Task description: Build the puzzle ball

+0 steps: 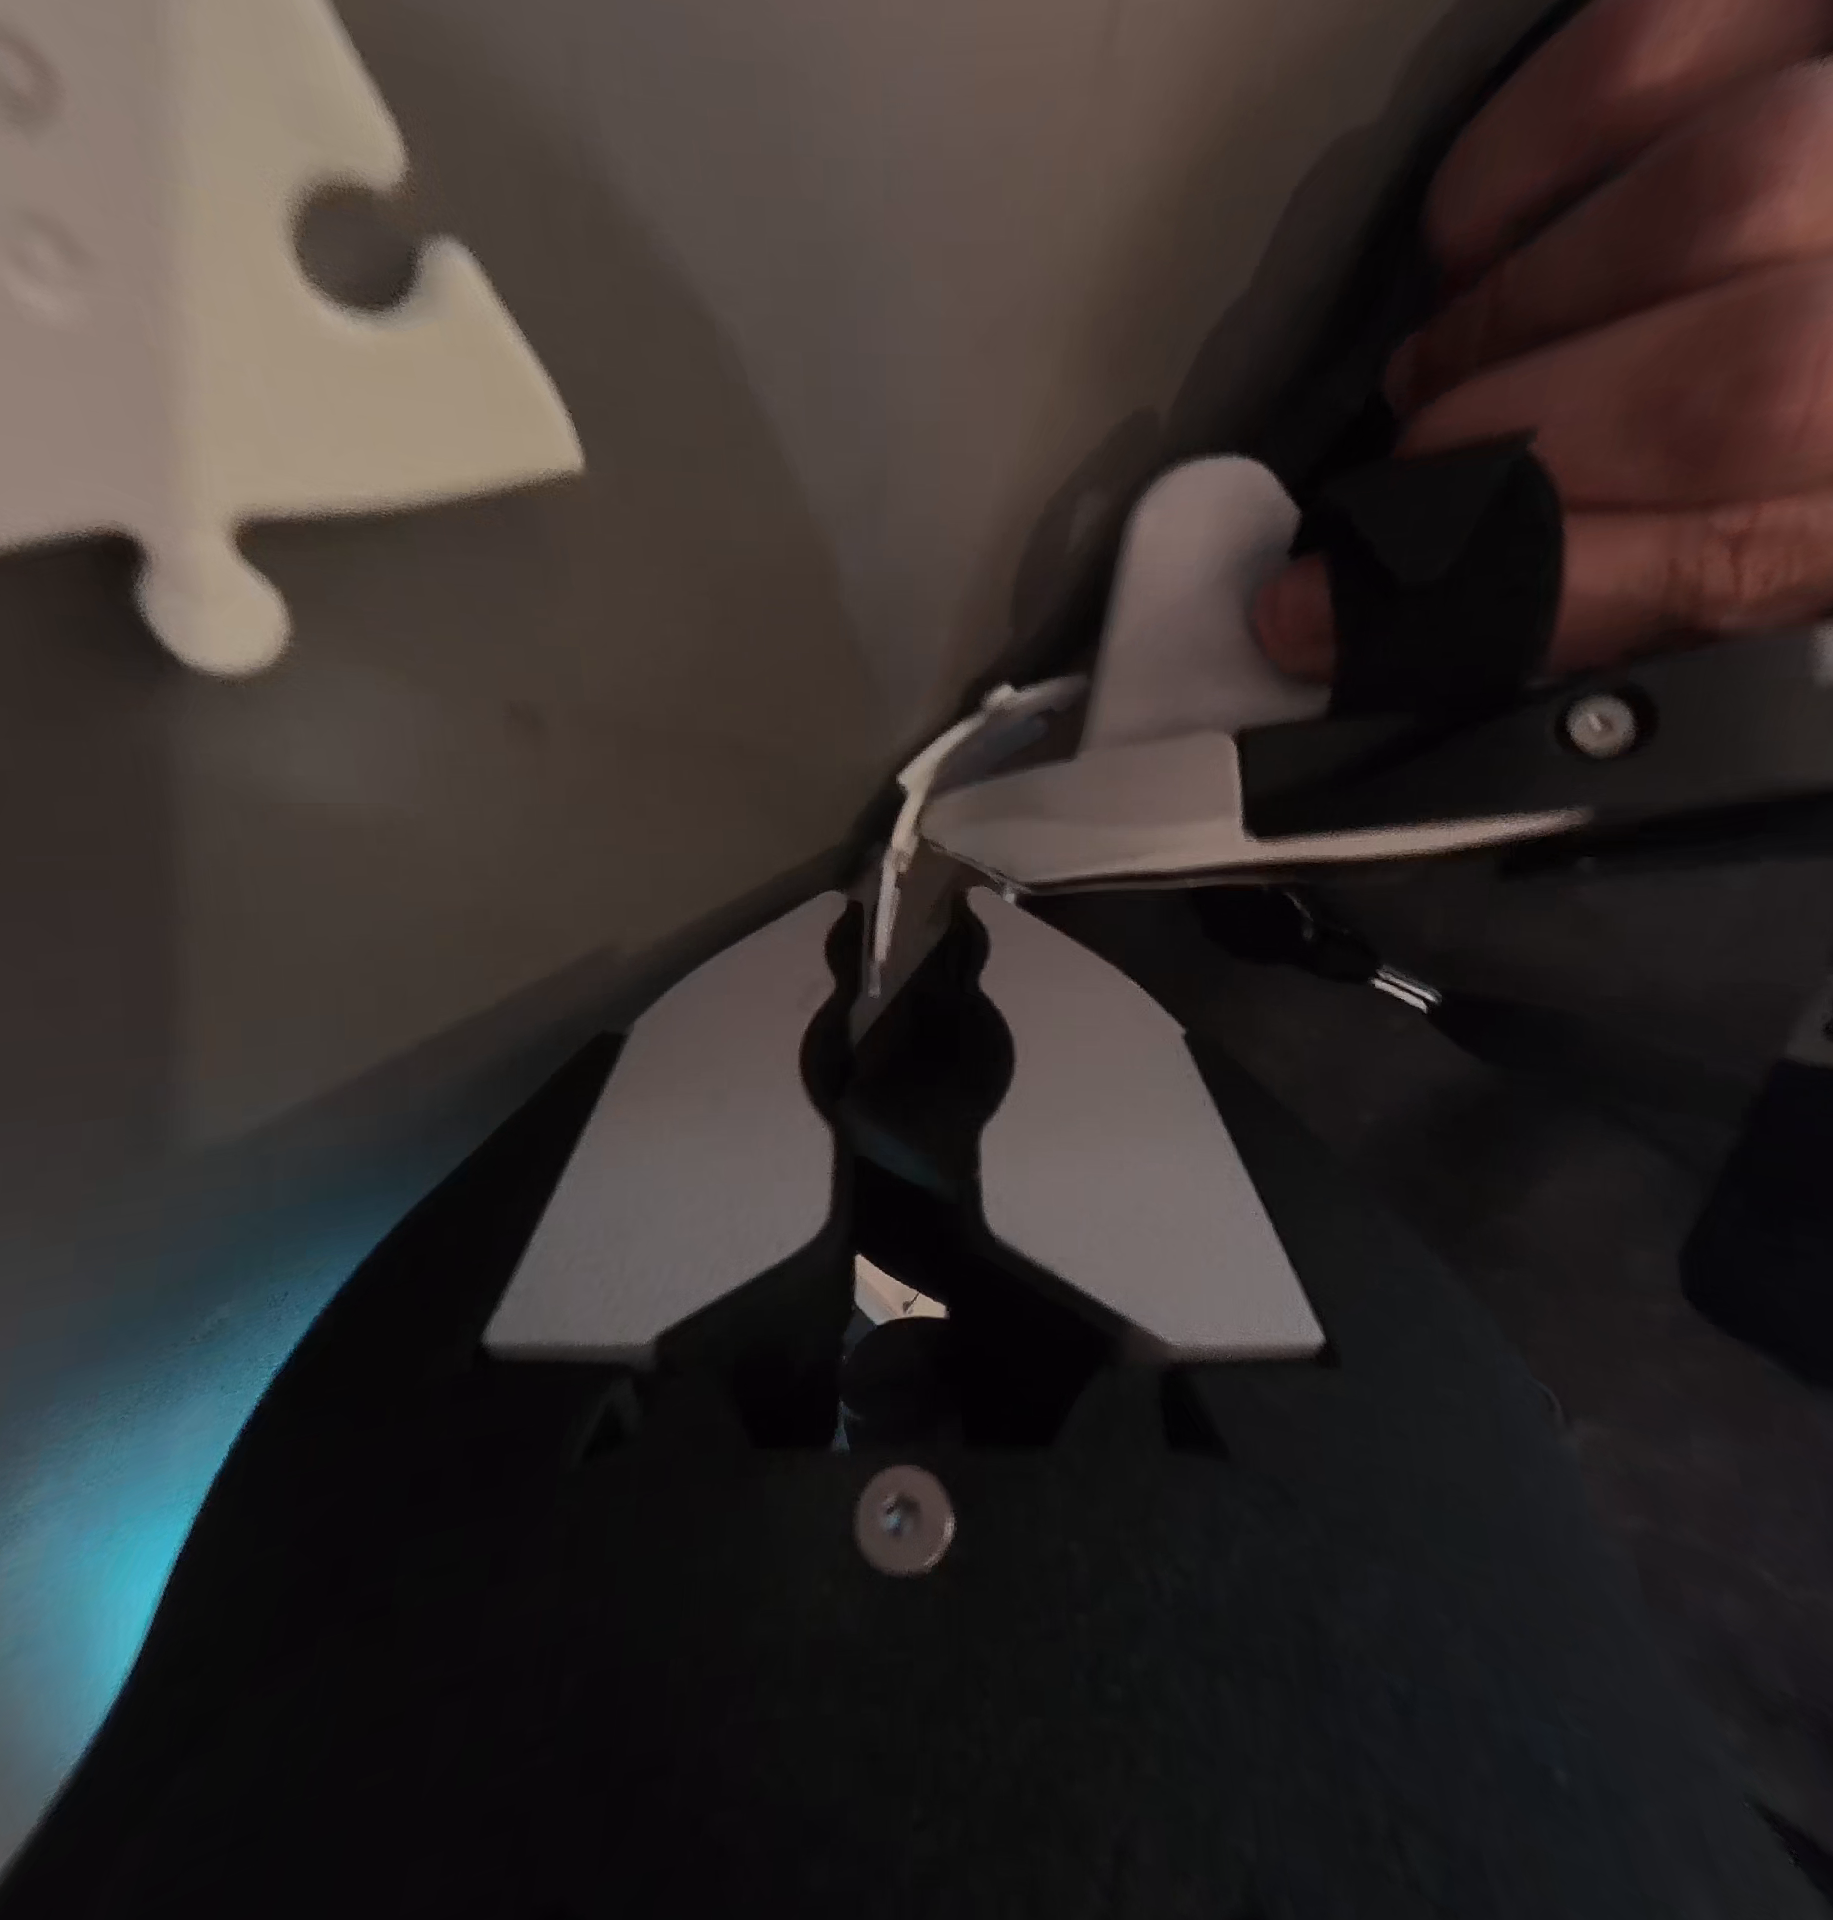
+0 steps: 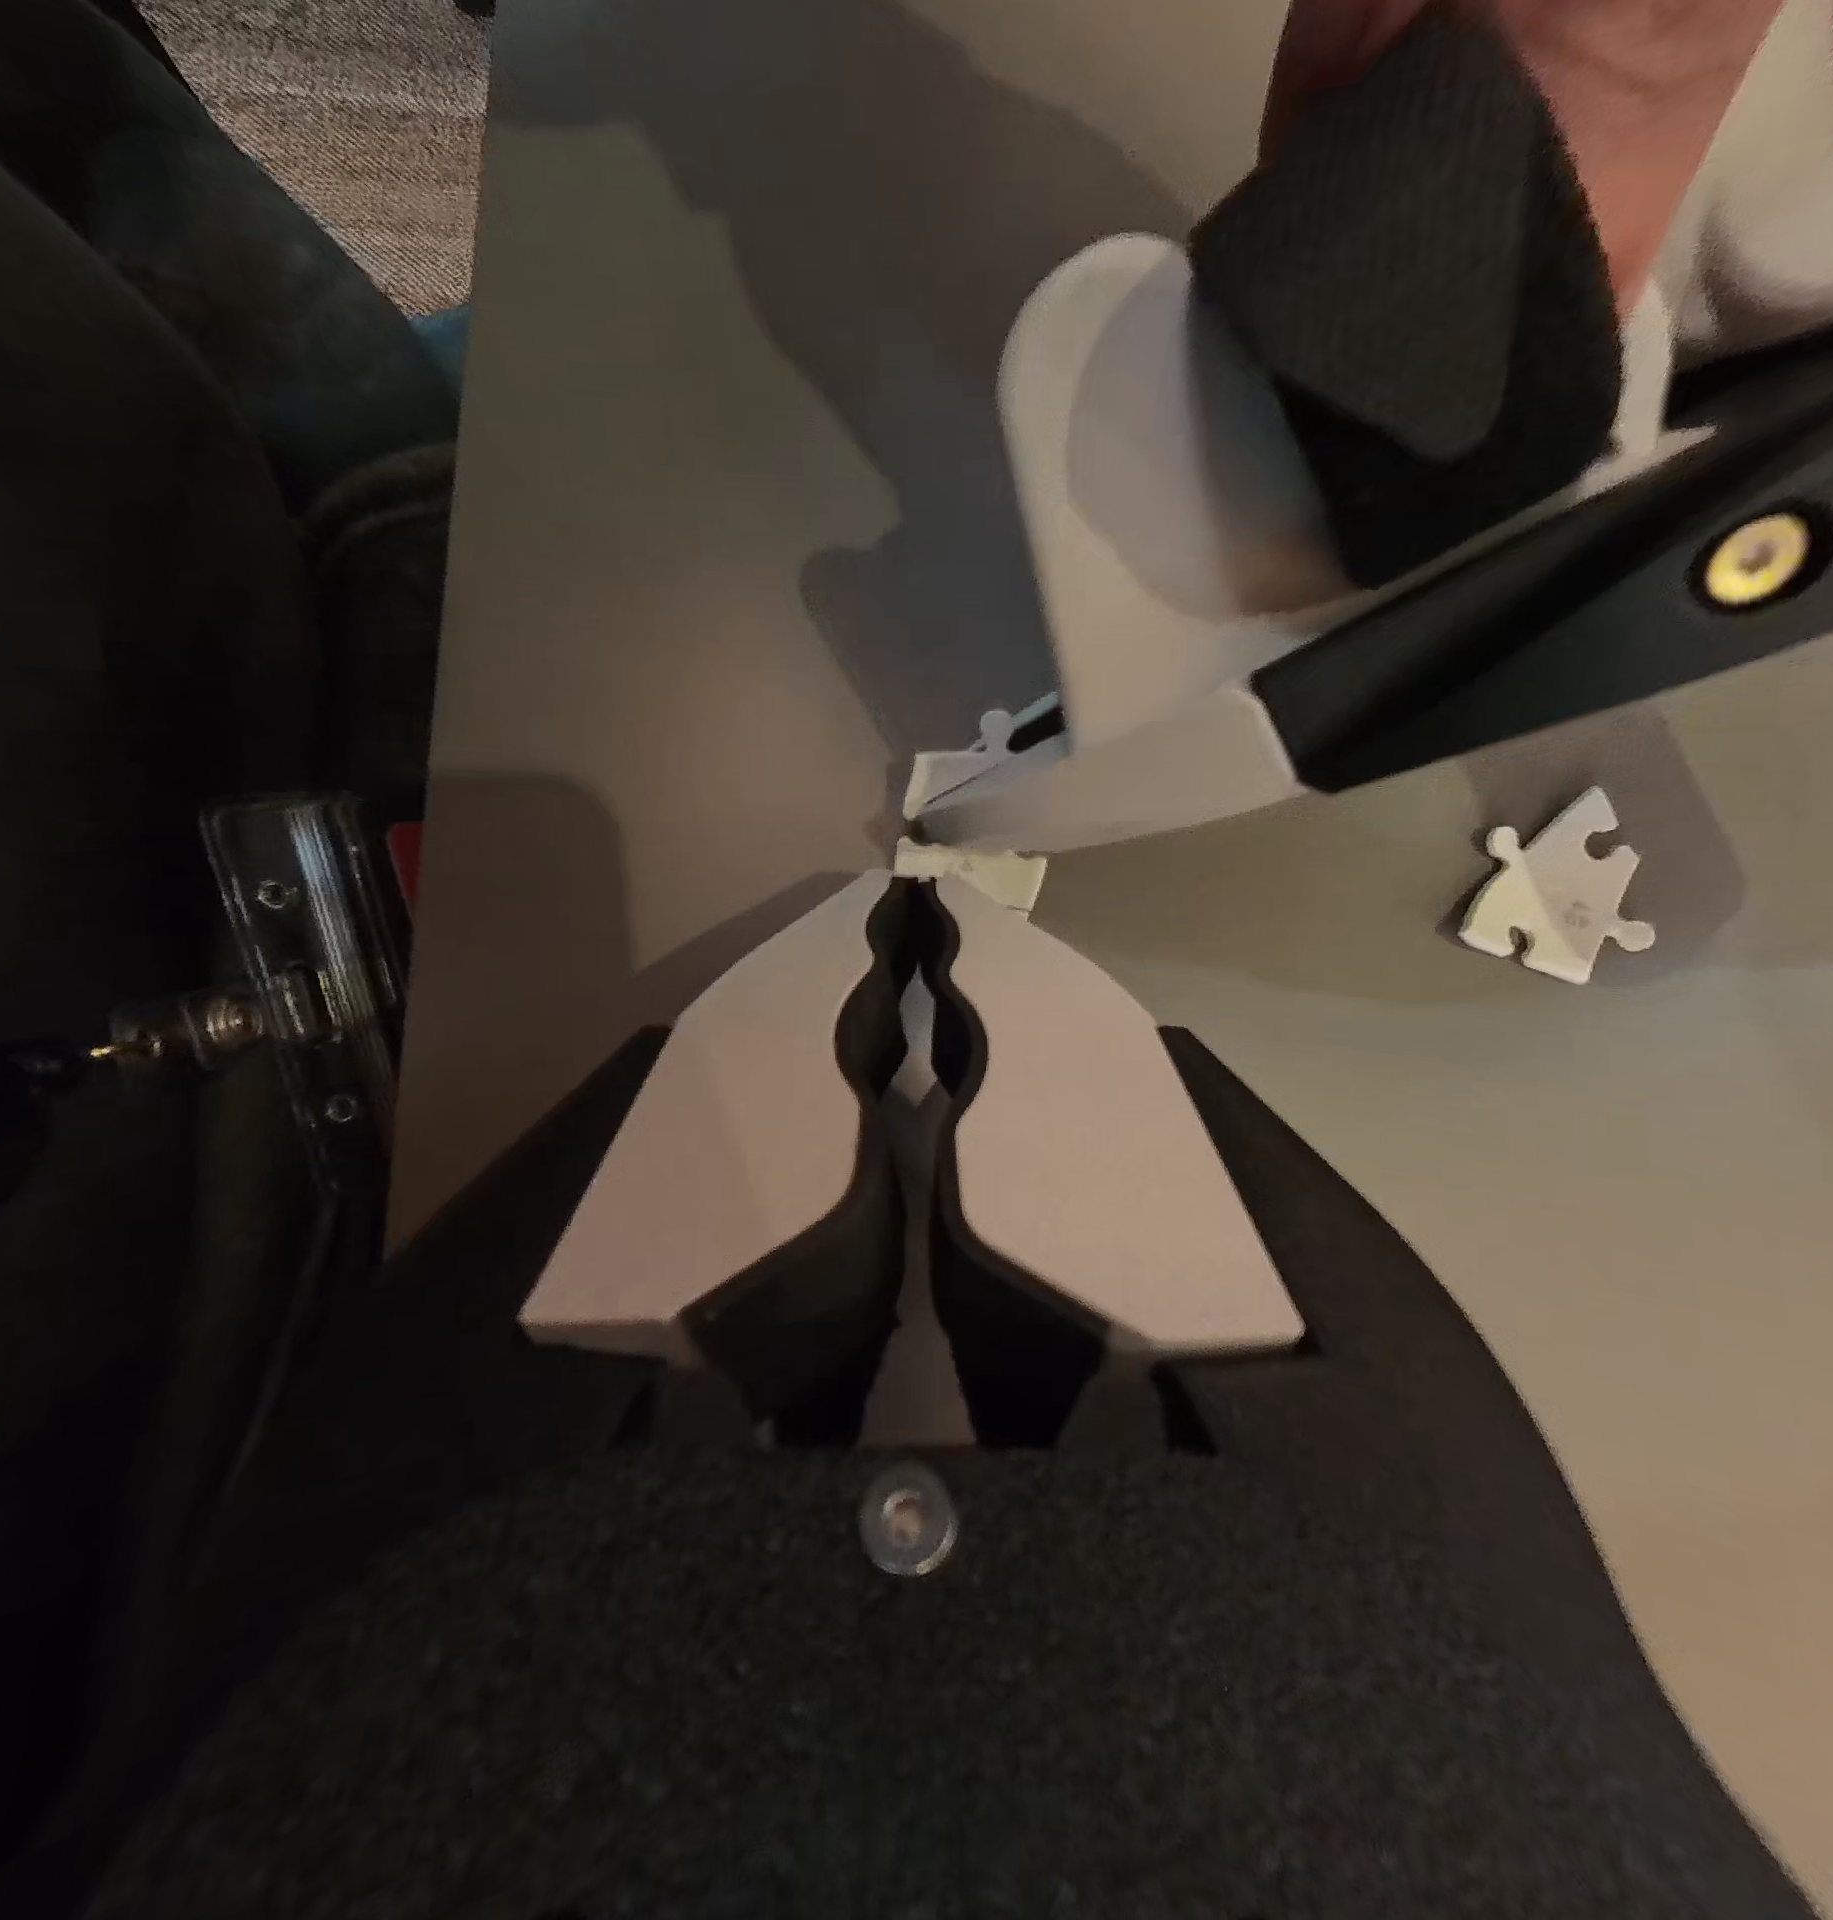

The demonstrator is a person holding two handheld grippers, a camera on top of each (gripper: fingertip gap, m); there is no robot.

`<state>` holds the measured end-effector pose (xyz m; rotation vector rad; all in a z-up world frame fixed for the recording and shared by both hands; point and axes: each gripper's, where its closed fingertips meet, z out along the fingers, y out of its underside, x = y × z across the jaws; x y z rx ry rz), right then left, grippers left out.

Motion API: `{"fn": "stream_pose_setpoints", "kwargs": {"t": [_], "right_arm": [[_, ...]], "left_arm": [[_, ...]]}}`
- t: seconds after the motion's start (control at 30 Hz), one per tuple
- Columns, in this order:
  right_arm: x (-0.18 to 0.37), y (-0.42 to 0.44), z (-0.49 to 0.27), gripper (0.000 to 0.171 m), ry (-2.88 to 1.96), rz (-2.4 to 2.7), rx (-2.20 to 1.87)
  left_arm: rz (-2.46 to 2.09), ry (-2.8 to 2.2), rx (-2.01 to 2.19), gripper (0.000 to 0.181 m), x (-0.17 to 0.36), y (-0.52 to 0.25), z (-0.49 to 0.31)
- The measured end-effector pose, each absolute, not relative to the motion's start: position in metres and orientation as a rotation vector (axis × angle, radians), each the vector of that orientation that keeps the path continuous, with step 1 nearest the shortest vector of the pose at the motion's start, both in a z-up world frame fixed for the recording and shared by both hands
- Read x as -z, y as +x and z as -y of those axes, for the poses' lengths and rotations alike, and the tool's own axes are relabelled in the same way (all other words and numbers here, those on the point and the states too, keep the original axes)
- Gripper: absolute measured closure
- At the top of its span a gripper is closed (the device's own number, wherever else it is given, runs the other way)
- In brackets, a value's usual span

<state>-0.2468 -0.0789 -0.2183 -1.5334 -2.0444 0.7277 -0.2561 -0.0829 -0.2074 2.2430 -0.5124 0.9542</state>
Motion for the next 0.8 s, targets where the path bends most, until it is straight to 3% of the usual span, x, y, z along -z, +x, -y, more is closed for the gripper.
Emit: {"fn": "stream_pose_setpoints", "kwargs": {"t": [0.13, 0.37, 0.63, 0.8], "right_arm": [[0.218, -0.247, 0.078, 0.17, -1.514, 2.046, -0.739], [0.19, -0.249, 0.061, 0.17, -1.507, 1.916, -0.773], [0.218, -0.247, 0.064, 0.17, -1.481, 2.058, -0.538], [0.194, -0.25, 0.07, 0.17, -1.472, 1.98, -0.668]], "left_arm": [[0.501, 2.285, -1.006, 0.178, 0.211, -0.259, 0.075], [0.51, 2.291, -1.016, 0.178, 0.212, -0.259, 0.076], [0.501, 2.281, -1.027, 0.178, 0.212, -0.258, 0.074], [0.507, 2.282, -1.013, 0.178, 0.212, -0.258, 0.074]]}}
